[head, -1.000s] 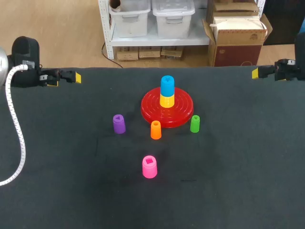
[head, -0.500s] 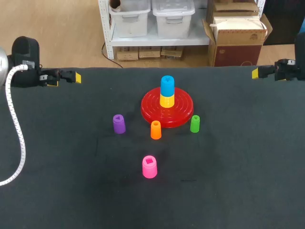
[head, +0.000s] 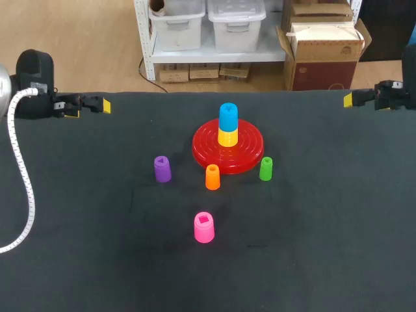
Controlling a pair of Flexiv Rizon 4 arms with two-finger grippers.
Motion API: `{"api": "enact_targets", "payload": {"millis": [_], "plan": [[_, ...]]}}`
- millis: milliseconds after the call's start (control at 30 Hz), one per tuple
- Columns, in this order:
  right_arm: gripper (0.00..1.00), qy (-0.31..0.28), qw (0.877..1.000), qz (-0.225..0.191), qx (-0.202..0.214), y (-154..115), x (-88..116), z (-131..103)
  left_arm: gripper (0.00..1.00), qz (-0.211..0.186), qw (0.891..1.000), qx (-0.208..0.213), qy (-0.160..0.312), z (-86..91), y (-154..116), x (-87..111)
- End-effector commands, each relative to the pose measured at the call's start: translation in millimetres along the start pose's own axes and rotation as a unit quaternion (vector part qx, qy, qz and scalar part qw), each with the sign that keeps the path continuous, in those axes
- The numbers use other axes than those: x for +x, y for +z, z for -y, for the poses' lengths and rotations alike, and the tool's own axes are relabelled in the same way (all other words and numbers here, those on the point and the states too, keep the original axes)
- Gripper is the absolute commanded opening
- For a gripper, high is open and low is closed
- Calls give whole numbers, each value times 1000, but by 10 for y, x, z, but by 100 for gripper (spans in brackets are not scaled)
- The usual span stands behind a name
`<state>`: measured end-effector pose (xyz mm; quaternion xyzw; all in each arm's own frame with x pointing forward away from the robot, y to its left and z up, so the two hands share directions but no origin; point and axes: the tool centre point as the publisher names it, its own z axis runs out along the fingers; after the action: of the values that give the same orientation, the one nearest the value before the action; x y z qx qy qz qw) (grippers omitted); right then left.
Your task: Pick up and stack the cylinders on the red base in this order: pink,purple,orange,green
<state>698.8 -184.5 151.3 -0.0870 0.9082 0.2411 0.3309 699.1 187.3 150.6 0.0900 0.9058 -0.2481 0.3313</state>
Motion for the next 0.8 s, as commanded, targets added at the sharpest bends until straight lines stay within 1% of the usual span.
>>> {"api": "enact_targets", "payload": {"millis": [33,767,800], "plan": [[100,-1,1000,0,-2,4,1,11,100,-1,1000,-2,0,5,4,0],[100,-1,1000,0,-2,4,1,11,100,-1,1000,-2,0,5,4,0],[100,-1,1000,0,-2,4,1,11,100,-4,1000,1,30,27,14,3]]}}
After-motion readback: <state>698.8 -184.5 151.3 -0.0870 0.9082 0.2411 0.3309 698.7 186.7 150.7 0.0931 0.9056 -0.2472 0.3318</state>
